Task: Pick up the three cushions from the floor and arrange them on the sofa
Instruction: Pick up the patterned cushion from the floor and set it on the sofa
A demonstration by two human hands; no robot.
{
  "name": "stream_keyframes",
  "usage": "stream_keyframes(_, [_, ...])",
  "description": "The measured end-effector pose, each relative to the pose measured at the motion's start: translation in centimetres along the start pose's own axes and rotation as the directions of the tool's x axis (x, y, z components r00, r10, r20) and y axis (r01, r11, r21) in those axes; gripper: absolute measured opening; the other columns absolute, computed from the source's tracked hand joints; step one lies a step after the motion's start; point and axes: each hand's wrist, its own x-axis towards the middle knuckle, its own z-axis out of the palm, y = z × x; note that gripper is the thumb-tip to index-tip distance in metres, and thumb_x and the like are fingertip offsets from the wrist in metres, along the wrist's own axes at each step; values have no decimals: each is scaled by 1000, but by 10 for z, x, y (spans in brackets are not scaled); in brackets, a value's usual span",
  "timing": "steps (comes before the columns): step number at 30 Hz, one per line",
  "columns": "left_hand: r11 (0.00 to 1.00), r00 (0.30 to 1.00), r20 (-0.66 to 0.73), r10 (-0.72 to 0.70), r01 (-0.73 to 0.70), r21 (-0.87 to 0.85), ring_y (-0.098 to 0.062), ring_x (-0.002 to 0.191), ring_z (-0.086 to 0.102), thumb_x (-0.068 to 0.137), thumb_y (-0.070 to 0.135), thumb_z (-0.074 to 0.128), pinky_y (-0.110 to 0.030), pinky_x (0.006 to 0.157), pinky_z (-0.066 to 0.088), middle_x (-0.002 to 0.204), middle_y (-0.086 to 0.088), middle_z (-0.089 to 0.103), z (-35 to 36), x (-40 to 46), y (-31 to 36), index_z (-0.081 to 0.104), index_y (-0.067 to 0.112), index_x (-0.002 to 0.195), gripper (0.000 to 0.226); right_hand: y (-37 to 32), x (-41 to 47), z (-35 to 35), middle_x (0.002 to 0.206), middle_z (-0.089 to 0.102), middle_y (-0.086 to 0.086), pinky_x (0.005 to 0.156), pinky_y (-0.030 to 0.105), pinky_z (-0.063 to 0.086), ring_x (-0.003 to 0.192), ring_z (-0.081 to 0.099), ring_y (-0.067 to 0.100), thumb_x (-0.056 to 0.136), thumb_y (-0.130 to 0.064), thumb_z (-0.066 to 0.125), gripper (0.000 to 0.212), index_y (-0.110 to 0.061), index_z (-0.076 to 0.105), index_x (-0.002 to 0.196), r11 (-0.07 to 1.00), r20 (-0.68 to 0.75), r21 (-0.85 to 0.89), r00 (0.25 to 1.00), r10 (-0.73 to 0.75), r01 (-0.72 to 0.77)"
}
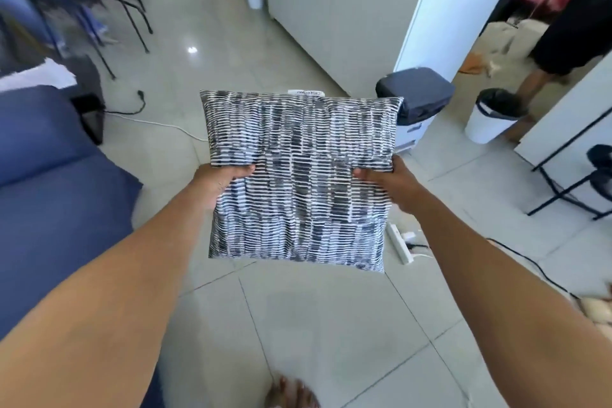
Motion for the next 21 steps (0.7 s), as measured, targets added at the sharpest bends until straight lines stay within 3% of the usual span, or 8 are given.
stream_keyframes(4, [999, 994, -98, 41, -44, -31, -25, 83, 69, 70, 9, 84, -38, 75, 57, 118, -12, 69, -54, -30, 25, 67, 8, 95, 30, -52, 6, 39, 110, 74, -3, 86, 37, 59, 94, 74, 14, 35, -42, 92, 74, -31, 65, 103, 1000, 149, -14, 989, 4, -2])
stream_keyframes(6, [998, 982, -183, 48, -53, -22, -28, 97, 69, 66, 17, 88, -42, 85, 57, 122, -10, 67, -87, -47, 31, 66, 4, 114, 55, -71, 12, 68, 106, 76, -3, 83, 36, 60, 91, 75, 15, 29, -45, 94, 81, -28, 67, 103, 1000, 200, -11, 980, -17, 20])
stream_keyframes(8, [995, 962, -267, 56, -74, -59, -30, 107, 67, 65, 19, 89, -41, 91, 55, 127, -12, 66, -130, -69, 32, 59, 1, 129, 73, -94, 14, 113, 101, 77, -4, 87, 41, 58, 94, 75, 19, 45, -35, 94, 61, -26, 69, 100, 998, 279, -33, 959, -41, 52])
stream_keyframes(10, [990, 946, -319, 53, -93, -111, -29, 105, 68, 66, 17, 89, -39, 87, 56, 127, -12, 67, -173, -90, 27, 58, 1, 131, 73, -113, 19, 158, 109, 74, 3, 95, 47, 54, 105, 70, 29, 68, -17, 85, 37, -26, 68, 100, 994, 360, -41, 930, -76, 98])
stream_keyframes(11, [984, 925, -376, 47, -107, -141, -29, 105, 69, 64, 18, 90, -40, 88, 56, 126, -12, 67, -203, -109, 22, 58, 2, 131, 76, -125, 20, 195, 112, 73, 6, 97, 48, 53, 107, 69, 31, 69, -17, 84, 36, -27, 67, 100, 993, 425, -48, 902, -80, 111])
stream_keyframes(14, [963, 869, -494, 15, -146, -228, -29, 102, 71, 50, 24, 94, -45, 91, 57, 121, -11, 70, -279, -151, -1, 58, 3, 131, 91, -148, 12, 289, 113, 73, 6, 97, 49, 52, 100, 71, 27, 44, -33, 92, 62, -26, 68, 101, 987, 562, -62, 823, -86, 146])
stream_keyframes(18, [926, 770, -636, -44, -207, -315, -29, 109, 68, 36, 33, 96, -45, 96, 54, 124, -10, 69, -383, -211, -49, 58, 4, 131, 106, -163, -13, 428, 120, 72, 7, 100, 51, 50, 108, 69, 29, 23, -48, 94, 106, -19, 66, 121, 967, 741, -84, 664, -100, 239])
stream_keyframes(21, [907, 678, -724, -128, -215, -361, -30, 119, 62, 19, 45, 99, -47, 100, 50, 132, -6, 64, -458, -255, -96, 56, 9, 133, 127, -165, -44, 526, 122, 71, 7, 101, 49, 50, 110, 68, 28, 15, -52, 93, 119, -17, 64, 124, 963, 822, -90, 566, -71, 252])
